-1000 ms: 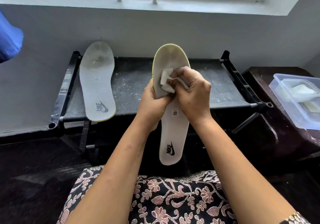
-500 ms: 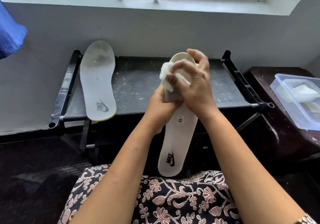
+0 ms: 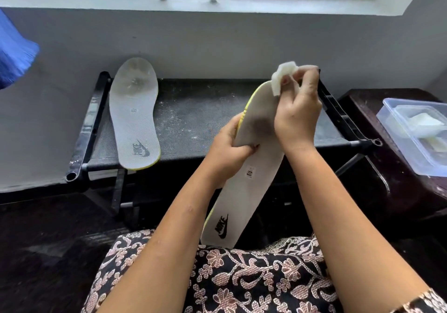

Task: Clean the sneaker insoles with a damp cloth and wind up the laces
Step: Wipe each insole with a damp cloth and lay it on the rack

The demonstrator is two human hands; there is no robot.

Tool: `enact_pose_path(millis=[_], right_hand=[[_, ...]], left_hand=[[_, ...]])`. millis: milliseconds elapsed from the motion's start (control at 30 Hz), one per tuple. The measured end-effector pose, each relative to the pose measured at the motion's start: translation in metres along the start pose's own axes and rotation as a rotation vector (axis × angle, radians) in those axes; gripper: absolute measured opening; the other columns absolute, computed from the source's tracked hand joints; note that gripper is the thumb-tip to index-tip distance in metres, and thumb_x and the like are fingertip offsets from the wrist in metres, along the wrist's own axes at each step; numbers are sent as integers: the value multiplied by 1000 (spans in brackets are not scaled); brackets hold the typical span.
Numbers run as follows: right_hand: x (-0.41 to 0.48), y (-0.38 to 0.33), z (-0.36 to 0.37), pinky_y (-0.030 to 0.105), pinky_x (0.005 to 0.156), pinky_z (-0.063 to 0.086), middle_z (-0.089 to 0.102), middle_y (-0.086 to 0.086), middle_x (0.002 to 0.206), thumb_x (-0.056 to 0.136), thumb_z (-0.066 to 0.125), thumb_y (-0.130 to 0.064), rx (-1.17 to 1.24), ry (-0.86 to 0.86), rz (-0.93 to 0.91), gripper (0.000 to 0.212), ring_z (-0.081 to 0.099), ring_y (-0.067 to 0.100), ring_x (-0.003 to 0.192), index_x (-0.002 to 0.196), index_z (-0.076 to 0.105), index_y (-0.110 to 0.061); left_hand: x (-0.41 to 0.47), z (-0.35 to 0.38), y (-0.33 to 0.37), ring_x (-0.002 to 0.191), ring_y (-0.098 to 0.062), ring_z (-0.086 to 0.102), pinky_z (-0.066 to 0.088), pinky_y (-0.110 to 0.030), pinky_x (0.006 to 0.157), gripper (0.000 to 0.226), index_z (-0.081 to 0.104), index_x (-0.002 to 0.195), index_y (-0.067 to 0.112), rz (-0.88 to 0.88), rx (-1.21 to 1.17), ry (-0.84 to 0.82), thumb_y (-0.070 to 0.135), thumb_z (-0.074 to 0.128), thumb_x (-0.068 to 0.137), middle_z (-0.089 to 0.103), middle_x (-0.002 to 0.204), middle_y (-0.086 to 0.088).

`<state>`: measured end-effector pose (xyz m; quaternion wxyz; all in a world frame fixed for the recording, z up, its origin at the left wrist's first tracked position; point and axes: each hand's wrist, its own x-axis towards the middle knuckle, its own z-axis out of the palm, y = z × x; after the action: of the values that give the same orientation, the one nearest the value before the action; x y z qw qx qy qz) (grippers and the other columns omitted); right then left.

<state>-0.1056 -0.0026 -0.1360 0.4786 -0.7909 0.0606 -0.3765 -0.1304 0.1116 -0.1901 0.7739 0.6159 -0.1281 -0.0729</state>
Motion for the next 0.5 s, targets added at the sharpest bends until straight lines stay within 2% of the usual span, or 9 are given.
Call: enact_pose_path(millis=[67,133,200,267,333,400,433,500], right_hand=[[2,5,-4,33,68,48,54,-14,75,97,49,-25,73,-30,96,8,57,17,72,98,46,-17],[1,10,-6,47,65,54,59,-8,79,93,52,-42,201,-222,145,13,61,20,70,91,44,-31],[-4,12,-5,41,59,45,56,-4,79,88,58,-46,223,-512,118,16,51,20,67,87,48,-34],[-13,12,-2,33,68,41,57,-3,89,89,62,-36,123,-756,80,12,51,15,76,84,51,-32],[-21,13,1,31,76,44,58,-3,96,88,63,-34,36,-831,72,13,53,12,85,80,52,-33],[-24,14,1,33,68,45,57,-4,88,86,64,-35,34,-847,131,13,52,11,75,80,53,-31],[-25,14,1,35,66,46,59,2,90,84,65,-37,47,-862,168,13,52,15,73,81,54,-30],[-27,13,0,37,69,50,61,11,103,78,65,-42,50,-864,206,14,56,25,78,82,57,-32]], left_hand=[[2,-6,3,91,-15,65,53,-36,85,54,51,119,22,20,-62,60,-3,59,71,67,101,-2],[5,-13,6,86,-15,65,54,-33,80,51,49,115,19,24,-126,127,-3,59,70,66,98,-3],[7,-17,10,83,-14,64,54,-32,76,50,45,112,16,15,-178,181,-4,57,68,64,94,-3],[8,-18,14,82,-17,63,54,-34,72,58,39,116,14,-13,-220,226,-6,58,65,62,94,-5],[9,-20,20,82,-22,62,54,-33,66,61,36,116,13,-39,-301,277,-6,56,61,60,95,-9],[9,-25,24,93,-35,63,53,-39,72,57,38,116,12,-73,-395,334,-7,49,63,58,103,-16],[9,-28,25,100,-41,60,52,-44,77,53,39,116,11,-92,-441,360,-9,45,68,57,107,-19],[7,-30,28,102,-43,58,52,-47,80,47,43,119,9,-128,-537,353,-8,39,76,56,111,-22]])
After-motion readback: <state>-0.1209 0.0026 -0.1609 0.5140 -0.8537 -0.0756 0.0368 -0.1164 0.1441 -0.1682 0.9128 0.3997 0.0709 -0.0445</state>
